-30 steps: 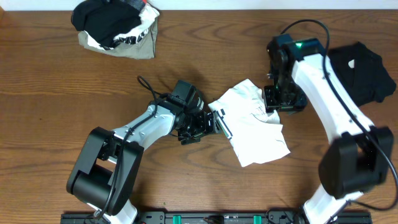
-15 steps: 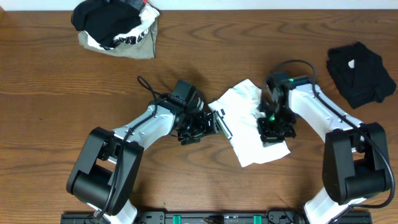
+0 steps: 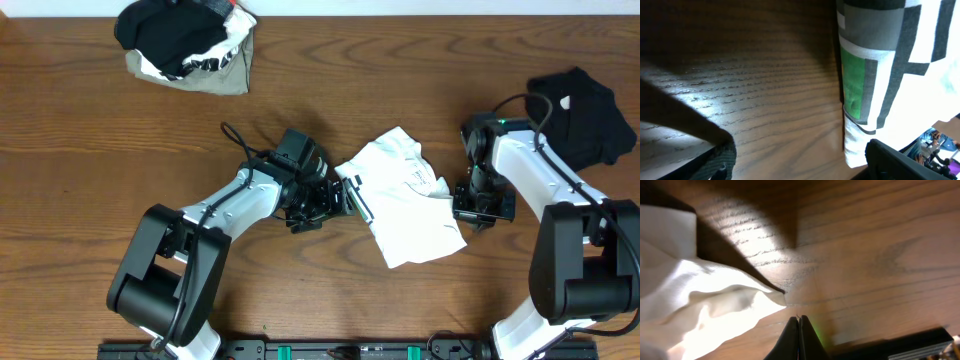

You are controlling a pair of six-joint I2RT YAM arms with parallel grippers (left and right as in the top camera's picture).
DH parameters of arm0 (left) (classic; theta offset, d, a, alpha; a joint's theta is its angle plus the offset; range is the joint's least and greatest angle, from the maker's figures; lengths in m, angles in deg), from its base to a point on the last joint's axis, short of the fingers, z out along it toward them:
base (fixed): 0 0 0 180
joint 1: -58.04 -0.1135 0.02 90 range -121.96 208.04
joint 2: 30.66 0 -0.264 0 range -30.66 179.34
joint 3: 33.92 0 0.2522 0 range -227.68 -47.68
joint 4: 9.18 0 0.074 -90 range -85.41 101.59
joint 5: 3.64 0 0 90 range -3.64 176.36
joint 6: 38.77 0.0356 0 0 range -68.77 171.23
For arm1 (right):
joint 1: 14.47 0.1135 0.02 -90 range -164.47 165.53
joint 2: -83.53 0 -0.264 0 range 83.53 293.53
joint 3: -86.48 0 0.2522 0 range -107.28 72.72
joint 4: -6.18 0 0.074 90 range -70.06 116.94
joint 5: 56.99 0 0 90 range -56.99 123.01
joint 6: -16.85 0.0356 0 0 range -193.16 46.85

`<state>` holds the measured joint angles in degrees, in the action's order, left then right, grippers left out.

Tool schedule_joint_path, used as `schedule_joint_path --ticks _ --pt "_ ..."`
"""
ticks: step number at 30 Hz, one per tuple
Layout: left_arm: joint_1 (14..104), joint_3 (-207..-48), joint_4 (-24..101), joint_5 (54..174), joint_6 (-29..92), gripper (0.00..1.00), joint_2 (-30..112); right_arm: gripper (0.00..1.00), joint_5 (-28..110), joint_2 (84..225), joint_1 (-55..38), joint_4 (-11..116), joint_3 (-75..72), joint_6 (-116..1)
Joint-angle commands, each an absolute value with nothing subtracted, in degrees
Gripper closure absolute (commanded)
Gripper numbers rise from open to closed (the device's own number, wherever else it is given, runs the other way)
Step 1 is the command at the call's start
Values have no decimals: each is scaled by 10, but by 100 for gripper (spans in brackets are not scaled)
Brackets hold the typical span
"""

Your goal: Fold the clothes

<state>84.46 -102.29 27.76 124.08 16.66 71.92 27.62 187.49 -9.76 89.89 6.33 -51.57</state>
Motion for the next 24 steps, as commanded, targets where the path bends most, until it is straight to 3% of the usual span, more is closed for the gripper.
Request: schedule_joint_path --ticks 1,6,9,13,24 --pt "848 -1019 283 1232 174 19 690 99 290 1852 -102 899 32 -506" --pt "849 -1039 268 1228 199 25 618 99 489 1796 -101 878 20 -630" --pt "850 -1058 242 1228 199 32 611 99 534 1779 -98 880 26 -645" --pt "856 -1061 155 1229 190 34 628 99 590 1778 -81 851 49 -656" --pt "880 -1061 -31 1256 114 73 727 99 641 1778 -62 726 143 -609"
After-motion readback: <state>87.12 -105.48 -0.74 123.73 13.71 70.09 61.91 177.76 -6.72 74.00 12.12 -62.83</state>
